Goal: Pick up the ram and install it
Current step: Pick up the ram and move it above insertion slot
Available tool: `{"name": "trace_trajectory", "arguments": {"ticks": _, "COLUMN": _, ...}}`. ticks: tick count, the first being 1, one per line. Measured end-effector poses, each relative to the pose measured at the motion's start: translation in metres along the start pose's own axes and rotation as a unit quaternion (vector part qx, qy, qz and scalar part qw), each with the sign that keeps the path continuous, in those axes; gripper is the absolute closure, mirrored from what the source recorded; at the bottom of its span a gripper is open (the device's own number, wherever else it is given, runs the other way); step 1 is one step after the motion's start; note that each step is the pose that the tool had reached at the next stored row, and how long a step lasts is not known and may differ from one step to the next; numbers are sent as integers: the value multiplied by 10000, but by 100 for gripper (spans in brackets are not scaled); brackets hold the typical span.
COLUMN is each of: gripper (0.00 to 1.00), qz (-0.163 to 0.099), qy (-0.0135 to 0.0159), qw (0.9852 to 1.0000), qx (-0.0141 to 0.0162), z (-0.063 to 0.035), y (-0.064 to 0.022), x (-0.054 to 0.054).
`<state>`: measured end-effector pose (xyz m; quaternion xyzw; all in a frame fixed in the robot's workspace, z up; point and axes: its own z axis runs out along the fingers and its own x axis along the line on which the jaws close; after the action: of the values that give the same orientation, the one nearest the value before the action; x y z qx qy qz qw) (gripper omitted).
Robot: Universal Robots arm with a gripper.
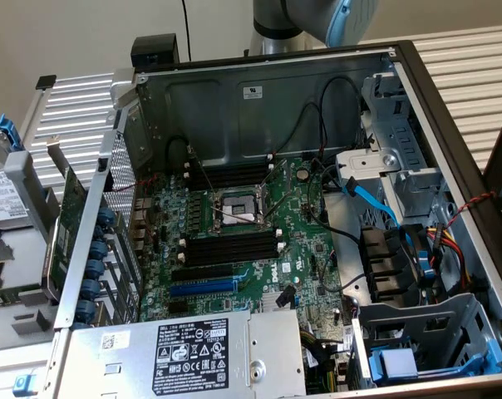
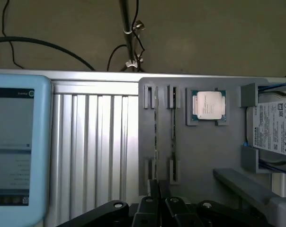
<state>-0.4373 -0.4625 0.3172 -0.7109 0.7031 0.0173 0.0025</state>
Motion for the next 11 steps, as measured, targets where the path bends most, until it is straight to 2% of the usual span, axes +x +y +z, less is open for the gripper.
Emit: {"name": "trace_trajectory", "arguments": {"ticks": 11, "gripper": 88, "qz": 0, "qy": 0, "qw": 10000, "qx": 0, "z": -507, "y": -321, "x": -11}}
